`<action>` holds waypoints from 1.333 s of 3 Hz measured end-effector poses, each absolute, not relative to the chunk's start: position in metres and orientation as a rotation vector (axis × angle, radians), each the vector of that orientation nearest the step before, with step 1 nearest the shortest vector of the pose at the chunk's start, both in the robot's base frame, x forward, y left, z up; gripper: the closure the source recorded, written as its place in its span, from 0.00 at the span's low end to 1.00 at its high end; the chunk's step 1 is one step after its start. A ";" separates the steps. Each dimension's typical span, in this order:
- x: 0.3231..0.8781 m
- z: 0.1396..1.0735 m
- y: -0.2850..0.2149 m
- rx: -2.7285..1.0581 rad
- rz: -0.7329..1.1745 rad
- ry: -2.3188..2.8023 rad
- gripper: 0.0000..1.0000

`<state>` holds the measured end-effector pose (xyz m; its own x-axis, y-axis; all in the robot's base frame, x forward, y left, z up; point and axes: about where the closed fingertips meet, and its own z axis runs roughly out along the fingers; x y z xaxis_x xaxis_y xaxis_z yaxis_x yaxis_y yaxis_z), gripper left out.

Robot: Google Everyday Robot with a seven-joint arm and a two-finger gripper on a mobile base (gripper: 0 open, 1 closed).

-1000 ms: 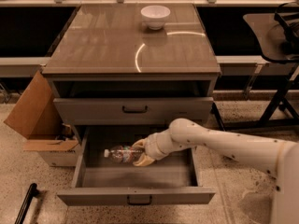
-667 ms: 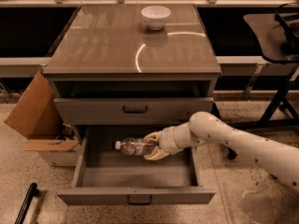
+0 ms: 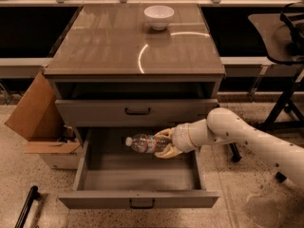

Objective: Pick water bottle from middle drawer and place on counter

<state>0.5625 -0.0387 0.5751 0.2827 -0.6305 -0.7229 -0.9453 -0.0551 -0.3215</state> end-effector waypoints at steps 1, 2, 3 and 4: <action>0.564 0.599 -0.054 -1.792 0.432 1.437 1.00; 0.560 0.672 -0.093 -1.812 0.256 1.424 1.00; 0.562 0.754 -0.131 -1.806 0.076 1.396 1.00; 0.562 0.803 -0.146 -1.837 -0.045 1.319 1.00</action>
Offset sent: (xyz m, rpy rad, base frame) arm -0.0036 -0.1288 0.2324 -0.2450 -0.3595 -0.1448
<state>0.5619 -0.1459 0.8029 0.4424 -0.7908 -0.4230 -0.7601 -0.0804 -0.6448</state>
